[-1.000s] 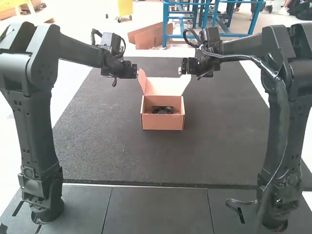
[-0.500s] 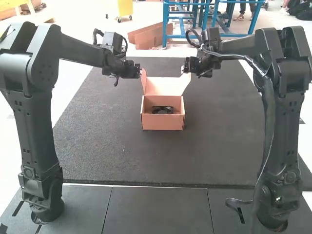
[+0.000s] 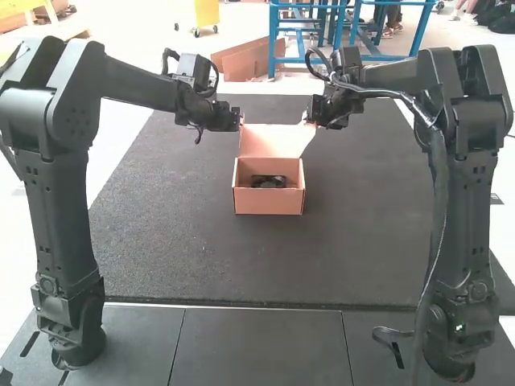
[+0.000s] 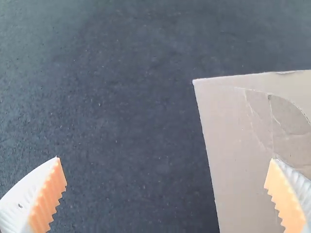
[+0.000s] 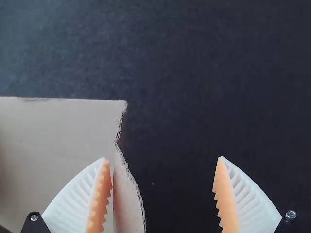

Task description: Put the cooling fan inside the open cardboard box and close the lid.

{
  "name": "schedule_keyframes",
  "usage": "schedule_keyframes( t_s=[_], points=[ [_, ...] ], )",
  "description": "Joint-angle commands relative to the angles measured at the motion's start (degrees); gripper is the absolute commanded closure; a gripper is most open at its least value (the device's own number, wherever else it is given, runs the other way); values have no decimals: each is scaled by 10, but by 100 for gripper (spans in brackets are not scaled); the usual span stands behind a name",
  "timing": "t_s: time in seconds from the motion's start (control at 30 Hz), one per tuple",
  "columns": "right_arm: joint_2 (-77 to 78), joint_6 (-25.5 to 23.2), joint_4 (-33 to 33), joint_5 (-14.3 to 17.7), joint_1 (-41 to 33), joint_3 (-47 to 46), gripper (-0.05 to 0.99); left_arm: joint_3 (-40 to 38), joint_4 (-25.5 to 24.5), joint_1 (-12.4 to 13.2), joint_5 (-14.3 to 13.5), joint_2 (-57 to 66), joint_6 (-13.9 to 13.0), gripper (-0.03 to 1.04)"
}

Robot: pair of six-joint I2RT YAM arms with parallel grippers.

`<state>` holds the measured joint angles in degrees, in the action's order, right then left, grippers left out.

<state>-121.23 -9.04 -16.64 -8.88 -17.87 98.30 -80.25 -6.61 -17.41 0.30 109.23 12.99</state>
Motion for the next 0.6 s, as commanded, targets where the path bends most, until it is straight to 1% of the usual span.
schedule_keyframes(
  t_s=[0.0,0.07,0.27,0.33,0.4,0.47,0.57],
  points=[
    [7,-5,0,-7,7,21,45,-21,-1,-3,8,13,6,4],
    [10,-6,0,-5,7,21,48,-22,-2,-2,8,13,6,4],
    [30,-6,-5,-2,6,18,48,-22,-6,-3,8,13,6,4],
    [37,-5,-15,-1,6,18,51,-21,-6,-2,8,13,6,4],
    [45,-5,-23,0,7,17,51,-22,-7,-3,8,13,6,4],
    [54,-5,-30,0,6,16,54,-22,-7,-3,8,13,6,4],
    [66,-5,-34,0,6,10,54,-22,-8,-3,8,13,6,4]
  ],
)
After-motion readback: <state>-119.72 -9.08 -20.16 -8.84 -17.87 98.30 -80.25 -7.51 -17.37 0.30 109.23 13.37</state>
